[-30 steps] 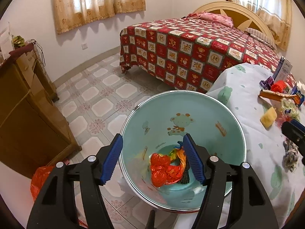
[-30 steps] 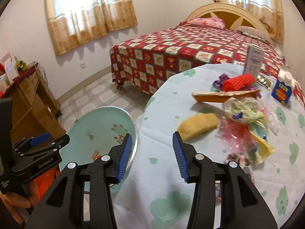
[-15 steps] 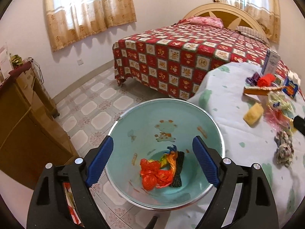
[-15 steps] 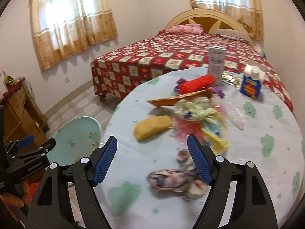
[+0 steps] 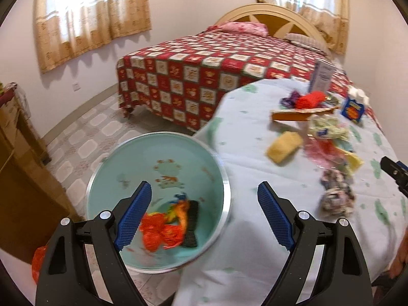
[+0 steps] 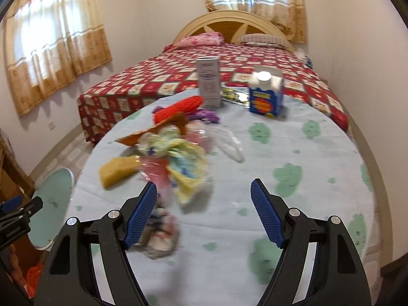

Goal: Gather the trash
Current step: 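Grasp the pink-and-blue checked cloth on the table with the left tool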

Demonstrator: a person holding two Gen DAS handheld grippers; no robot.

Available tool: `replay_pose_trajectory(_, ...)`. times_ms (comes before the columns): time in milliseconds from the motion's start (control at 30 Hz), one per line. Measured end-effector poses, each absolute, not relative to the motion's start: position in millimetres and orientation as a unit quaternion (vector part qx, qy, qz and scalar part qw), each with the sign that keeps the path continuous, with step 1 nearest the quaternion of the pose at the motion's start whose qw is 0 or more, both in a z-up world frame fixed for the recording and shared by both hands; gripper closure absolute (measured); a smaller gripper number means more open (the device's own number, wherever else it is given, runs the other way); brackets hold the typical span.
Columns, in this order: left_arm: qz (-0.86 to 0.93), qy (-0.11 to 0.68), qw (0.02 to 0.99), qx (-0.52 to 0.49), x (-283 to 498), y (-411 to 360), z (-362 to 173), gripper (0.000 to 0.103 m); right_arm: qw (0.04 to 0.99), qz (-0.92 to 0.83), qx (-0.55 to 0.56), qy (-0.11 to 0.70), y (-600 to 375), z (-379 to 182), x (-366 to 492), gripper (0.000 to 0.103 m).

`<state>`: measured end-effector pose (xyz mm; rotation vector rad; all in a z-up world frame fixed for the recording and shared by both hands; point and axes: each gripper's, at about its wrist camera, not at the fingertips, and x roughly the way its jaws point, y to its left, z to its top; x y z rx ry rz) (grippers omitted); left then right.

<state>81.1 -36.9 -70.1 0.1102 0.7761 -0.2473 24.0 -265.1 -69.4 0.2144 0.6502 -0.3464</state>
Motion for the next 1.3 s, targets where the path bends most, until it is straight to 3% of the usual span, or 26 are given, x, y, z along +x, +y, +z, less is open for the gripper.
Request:
replay_pose_trajectory(467, -0.257, 0.368, 0.886, 0.112, 52.2, -146.7, -77.1, 0.022, 0.917, -0.202, 0.103, 0.328, -307.8, -78.7, -6.2, 0.032)
replay_pose_trajectory(700, -0.289, 0.395, 0.863, 0.126, 52.5, -186.6, -96.2, 0.029, 0.912, -0.215, 0.116, 0.33, -325.7, -81.6, -18.0, 0.033)
replay_pose_trajectory(867, -0.283, 0.41, 0.856, 0.139, 54.6, -200.8, -111.3, 0.039, 0.911, -0.212, 0.127, 0.33, -330.2, -81.9, -19.6, 0.033)
replay_pose_trajectory(933, -0.286, 0.415, 0.853, 0.138, 54.7, -200.9, -115.3, 0.052, 0.911, -0.211, 0.126, 0.33, -330.7, -82.2, -19.3, 0.033)
replay_pose_trajectory(1133, -0.308, 0.421, 0.845, 0.123, 54.8, -194.9, -118.4, 0.073, 0.909, -0.209, 0.129, 0.336, -331.5, -85.9, -16.6, 0.035)
replay_pose_trajectory(1300, -0.315, 0.397, 0.852, 0.131, 45.5, -182.9, -101.4, 0.075, 0.912, -0.195, 0.137, 0.333, -329.2, -83.6, -7.9, 0.036)
